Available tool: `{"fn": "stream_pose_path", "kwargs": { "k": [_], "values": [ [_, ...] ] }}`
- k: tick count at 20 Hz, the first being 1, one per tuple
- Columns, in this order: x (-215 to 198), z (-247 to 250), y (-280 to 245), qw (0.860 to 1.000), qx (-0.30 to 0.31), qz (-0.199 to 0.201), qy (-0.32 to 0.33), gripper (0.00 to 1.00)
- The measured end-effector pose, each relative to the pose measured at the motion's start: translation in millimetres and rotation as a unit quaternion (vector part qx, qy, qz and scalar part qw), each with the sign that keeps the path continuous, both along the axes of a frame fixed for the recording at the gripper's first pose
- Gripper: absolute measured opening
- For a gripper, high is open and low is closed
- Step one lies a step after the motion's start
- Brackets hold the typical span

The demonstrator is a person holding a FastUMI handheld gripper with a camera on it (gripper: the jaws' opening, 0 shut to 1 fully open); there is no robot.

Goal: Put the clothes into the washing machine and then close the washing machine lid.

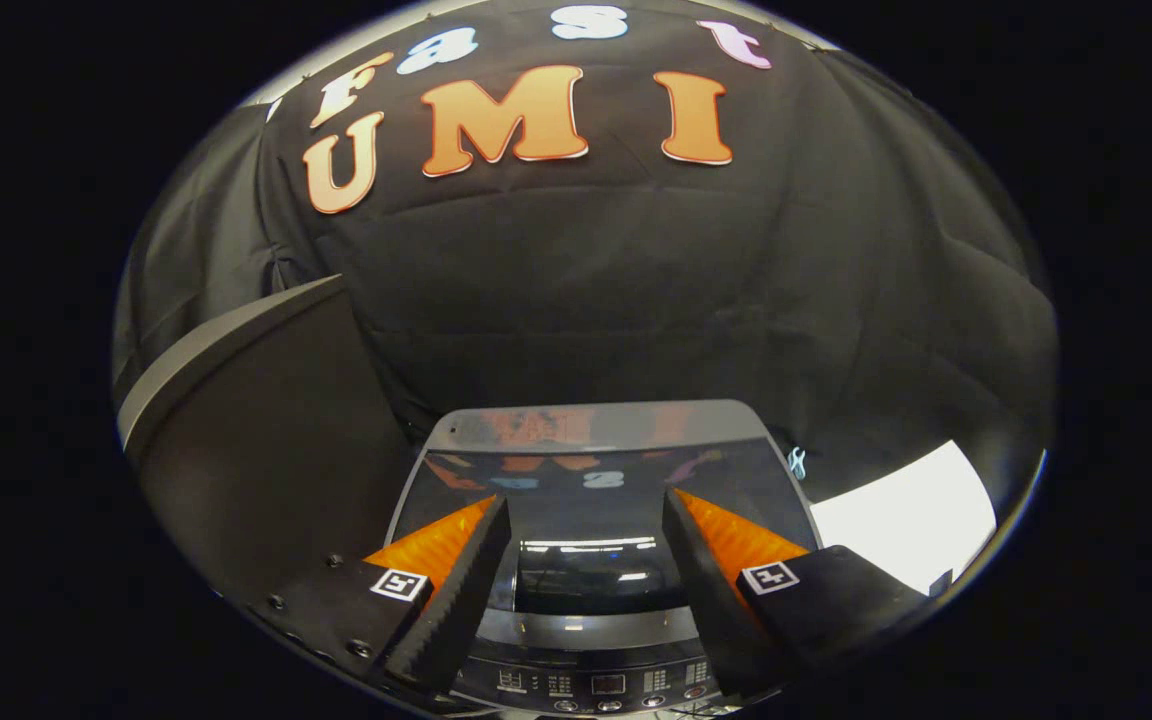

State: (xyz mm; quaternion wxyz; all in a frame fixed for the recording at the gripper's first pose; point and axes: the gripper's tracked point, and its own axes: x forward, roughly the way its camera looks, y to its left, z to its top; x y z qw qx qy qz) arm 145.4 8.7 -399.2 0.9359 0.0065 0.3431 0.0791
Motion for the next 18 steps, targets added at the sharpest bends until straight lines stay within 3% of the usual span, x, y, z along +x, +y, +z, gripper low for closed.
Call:
{"fn": "stream_pose_path", "kwargs": {
  "k": [9,18],
  "values": [
    [17,51,3,0.999,0.011,0.001,-0.043,0.98],
    [28,177,8,0.989,0.041,0.009,-0.143,0.98]
  ]
}}
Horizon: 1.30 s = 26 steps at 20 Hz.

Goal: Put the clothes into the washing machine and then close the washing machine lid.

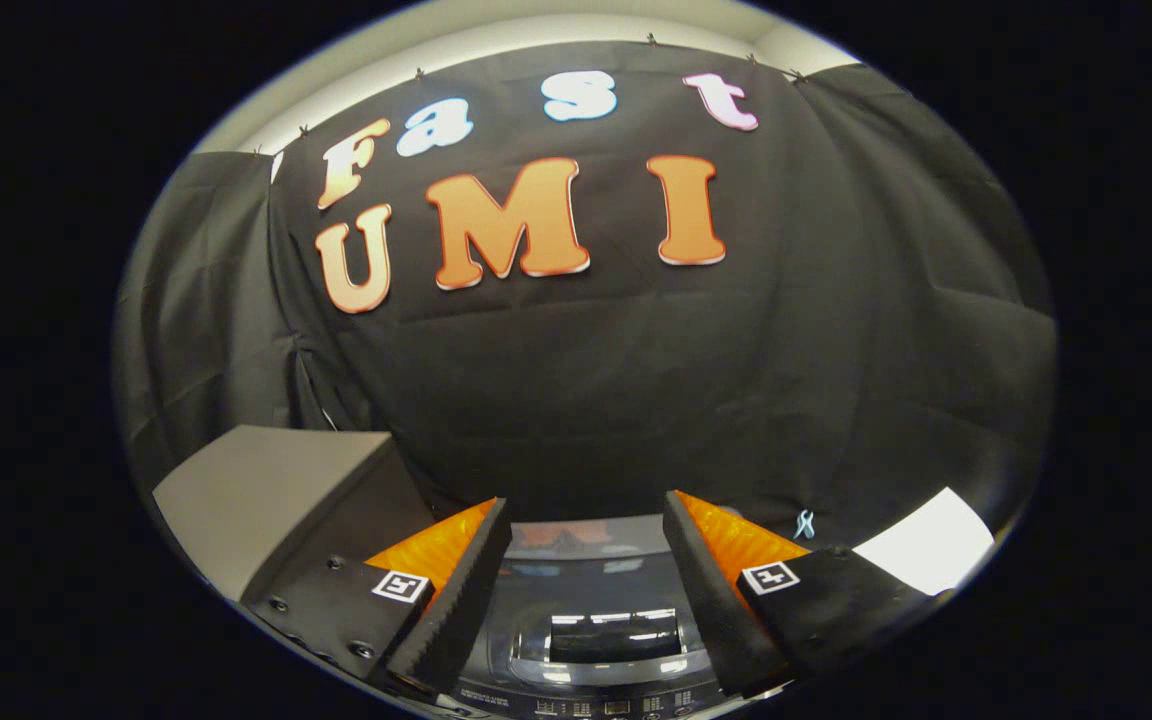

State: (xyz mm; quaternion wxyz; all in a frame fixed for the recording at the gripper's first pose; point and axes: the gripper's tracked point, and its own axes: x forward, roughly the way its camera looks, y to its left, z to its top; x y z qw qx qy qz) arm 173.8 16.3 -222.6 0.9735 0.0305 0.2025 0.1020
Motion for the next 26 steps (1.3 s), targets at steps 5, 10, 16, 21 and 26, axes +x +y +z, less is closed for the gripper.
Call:
{"fn": "stream_pose_path", "kwargs": {
  "k": [5,10,16,21,26],
  "values": [
    [-14,74,-2,0.998,0.003,0.002,-0.056,0.98],
    [-37,138,7,0.995,0.022,0.019,-0.096,0.98],
    [-89,193,16,0.99,0.008,0.026,-0.135,0.98],
    [-126,210,28,0.99,0.0,0.013,-0.144,0.98],
    [-173,234,36,0.987,0.0,-0.005,-0.16,0.98]
  ]
}}
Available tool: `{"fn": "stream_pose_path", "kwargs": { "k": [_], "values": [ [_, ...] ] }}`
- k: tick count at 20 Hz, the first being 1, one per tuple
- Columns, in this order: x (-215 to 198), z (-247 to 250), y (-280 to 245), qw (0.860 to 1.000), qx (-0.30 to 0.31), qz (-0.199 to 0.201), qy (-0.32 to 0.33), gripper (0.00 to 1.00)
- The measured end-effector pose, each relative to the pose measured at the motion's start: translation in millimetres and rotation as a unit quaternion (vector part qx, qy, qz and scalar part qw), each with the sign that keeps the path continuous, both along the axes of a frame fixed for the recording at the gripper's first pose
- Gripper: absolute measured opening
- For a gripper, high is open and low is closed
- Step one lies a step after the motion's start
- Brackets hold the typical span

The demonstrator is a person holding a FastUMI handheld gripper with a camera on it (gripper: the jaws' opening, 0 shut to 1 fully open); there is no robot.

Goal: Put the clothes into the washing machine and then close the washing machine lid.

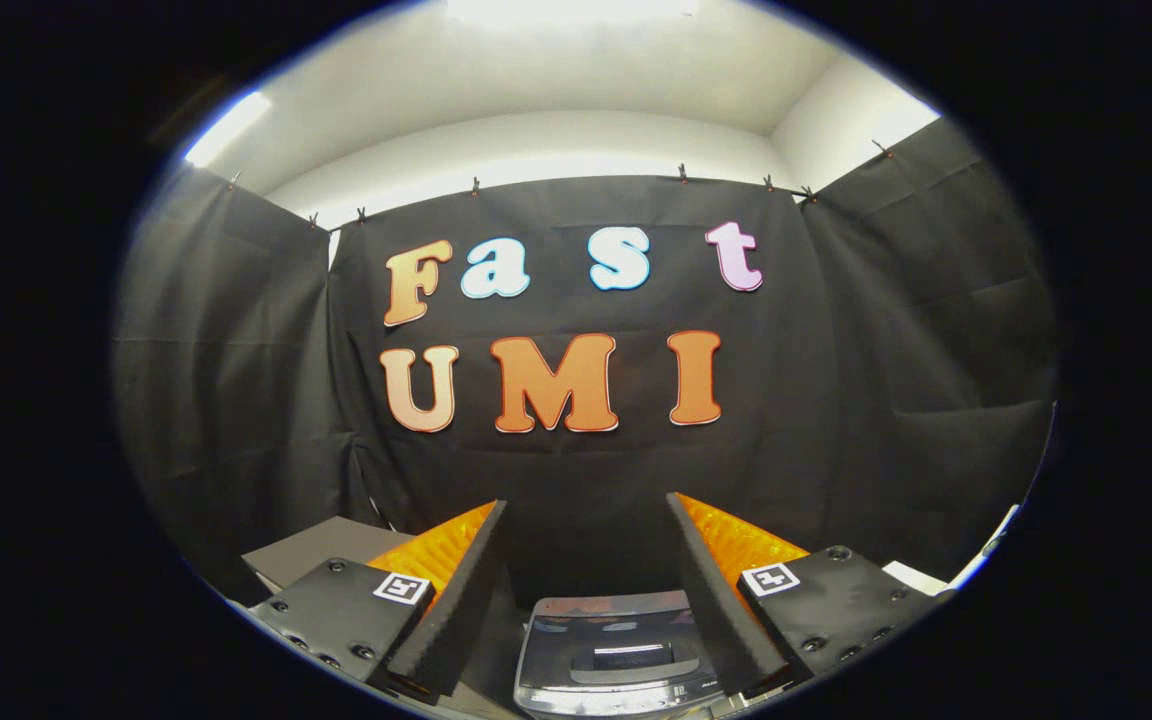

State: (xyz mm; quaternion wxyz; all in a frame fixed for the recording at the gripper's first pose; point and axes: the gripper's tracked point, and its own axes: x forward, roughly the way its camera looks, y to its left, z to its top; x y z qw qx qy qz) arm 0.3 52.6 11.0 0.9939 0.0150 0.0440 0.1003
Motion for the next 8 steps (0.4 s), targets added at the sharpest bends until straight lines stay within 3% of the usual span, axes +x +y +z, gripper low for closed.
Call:
{"fn": "stream_pose_path", "kwargs": {
  "k": [8],
  "values": [
    [-33,3,6,1.0,0.0,-0.022,-0.001,0.98]
  ]
}}
